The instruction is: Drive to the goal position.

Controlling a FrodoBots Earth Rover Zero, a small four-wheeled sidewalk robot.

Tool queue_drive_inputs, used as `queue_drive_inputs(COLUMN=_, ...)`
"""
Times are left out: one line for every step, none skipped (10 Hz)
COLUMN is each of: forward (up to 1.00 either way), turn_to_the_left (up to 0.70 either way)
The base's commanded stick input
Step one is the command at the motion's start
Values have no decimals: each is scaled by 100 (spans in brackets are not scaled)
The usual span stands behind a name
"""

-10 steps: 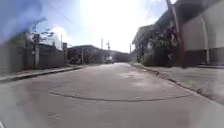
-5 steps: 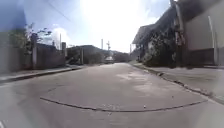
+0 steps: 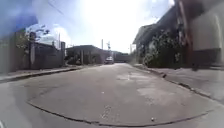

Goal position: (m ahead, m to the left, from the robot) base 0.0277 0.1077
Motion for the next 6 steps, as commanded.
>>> queue_drive_inputs(forward=70, turn_to_the_left=-2)
queue_drive_inputs(forward=70, turn_to_the_left=-1)
queue_drive_inputs(forward=70, turn_to_the_left=-1)
queue_drive_inputs(forward=70, turn_to_the_left=-1)
queue_drive_inputs(forward=70, turn_to_the_left=-1)
queue_drive_inputs(forward=70, turn_to_the_left=0)
